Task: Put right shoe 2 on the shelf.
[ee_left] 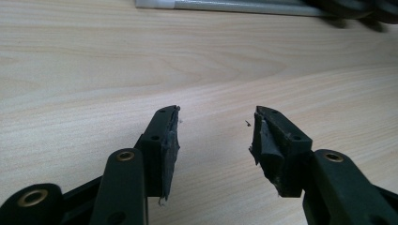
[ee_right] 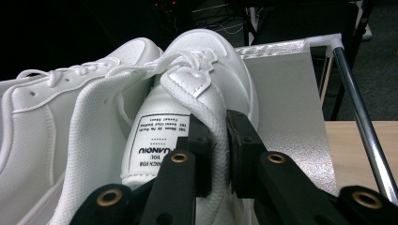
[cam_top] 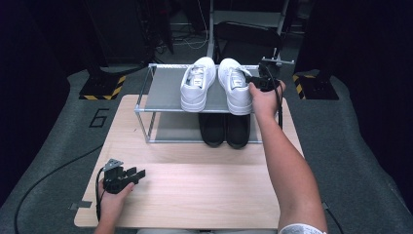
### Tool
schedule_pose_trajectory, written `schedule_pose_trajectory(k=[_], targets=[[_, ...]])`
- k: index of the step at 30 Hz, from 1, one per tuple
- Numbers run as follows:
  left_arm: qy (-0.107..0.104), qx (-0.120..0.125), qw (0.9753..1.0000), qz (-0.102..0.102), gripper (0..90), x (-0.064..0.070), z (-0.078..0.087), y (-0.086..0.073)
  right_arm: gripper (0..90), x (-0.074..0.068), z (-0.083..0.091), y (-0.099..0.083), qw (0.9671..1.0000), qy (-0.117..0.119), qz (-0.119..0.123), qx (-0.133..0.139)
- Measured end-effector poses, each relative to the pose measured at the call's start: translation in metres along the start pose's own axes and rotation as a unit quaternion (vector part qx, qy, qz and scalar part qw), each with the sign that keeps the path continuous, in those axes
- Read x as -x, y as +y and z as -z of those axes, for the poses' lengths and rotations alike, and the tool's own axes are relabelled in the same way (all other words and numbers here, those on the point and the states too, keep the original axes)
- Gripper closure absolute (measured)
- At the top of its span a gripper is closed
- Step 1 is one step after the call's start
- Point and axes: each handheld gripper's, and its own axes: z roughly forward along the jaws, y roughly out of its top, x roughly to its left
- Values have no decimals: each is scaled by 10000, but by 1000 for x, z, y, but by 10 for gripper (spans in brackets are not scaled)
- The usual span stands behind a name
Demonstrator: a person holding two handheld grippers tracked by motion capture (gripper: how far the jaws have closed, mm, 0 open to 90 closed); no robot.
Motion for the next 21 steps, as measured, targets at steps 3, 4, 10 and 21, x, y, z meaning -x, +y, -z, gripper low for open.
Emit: schedule_pose_trajectory(k=[3, 4, 10, 21], targets=[[11, 36, 10000, -37, 504, 0, -1, 0, 762, 5, -1, 1, 9999, 76, 38, -55], [-10, 9, 10000, 16, 504, 1, -1, 0, 735, 5, -1, 1, 9999, 143, 66, -58], [-21, -94, 9998, -148, 503, 1, -1, 0, 571, 5, 11, -2, 9995, 224, 87, 211], [9, -130, 9997, -193, 500, 0, 1, -1, 545, 2, 72, -12, 9944, 657, 354, 746]])
